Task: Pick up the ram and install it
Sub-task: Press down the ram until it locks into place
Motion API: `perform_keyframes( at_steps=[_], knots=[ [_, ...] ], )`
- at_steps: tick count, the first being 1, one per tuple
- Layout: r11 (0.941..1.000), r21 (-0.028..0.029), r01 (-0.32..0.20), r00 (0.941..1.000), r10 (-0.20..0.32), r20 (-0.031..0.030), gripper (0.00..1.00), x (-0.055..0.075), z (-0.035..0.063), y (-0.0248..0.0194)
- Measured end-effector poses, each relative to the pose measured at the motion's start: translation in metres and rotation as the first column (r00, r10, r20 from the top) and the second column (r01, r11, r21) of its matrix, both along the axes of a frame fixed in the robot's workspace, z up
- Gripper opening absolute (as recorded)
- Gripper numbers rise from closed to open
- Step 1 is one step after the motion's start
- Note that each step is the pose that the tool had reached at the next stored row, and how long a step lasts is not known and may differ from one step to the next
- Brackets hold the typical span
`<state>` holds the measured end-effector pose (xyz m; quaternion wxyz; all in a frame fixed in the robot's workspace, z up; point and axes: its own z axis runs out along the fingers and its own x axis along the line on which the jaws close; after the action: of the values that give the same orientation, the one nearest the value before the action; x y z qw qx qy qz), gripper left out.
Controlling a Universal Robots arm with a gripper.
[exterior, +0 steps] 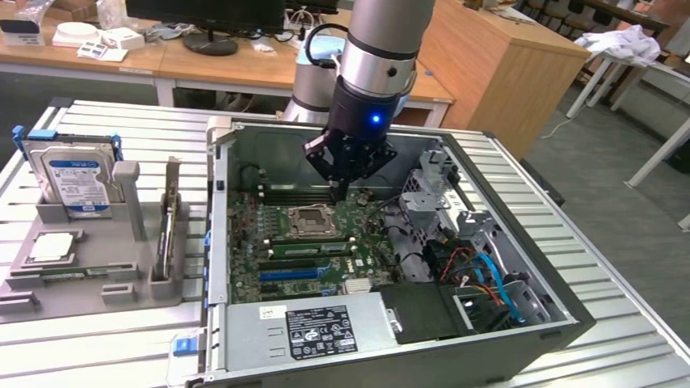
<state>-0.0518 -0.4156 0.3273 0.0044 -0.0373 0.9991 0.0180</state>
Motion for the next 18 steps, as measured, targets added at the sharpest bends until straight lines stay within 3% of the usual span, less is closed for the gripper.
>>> perform_keyframes(
  at_steps=[18],
  knots=[
    [0.9991, 0.0002, 0.042, 0.9991, -0.042, -0.0002, 0.11, -0.0007, 0.0, 0.0007]
  ],
)
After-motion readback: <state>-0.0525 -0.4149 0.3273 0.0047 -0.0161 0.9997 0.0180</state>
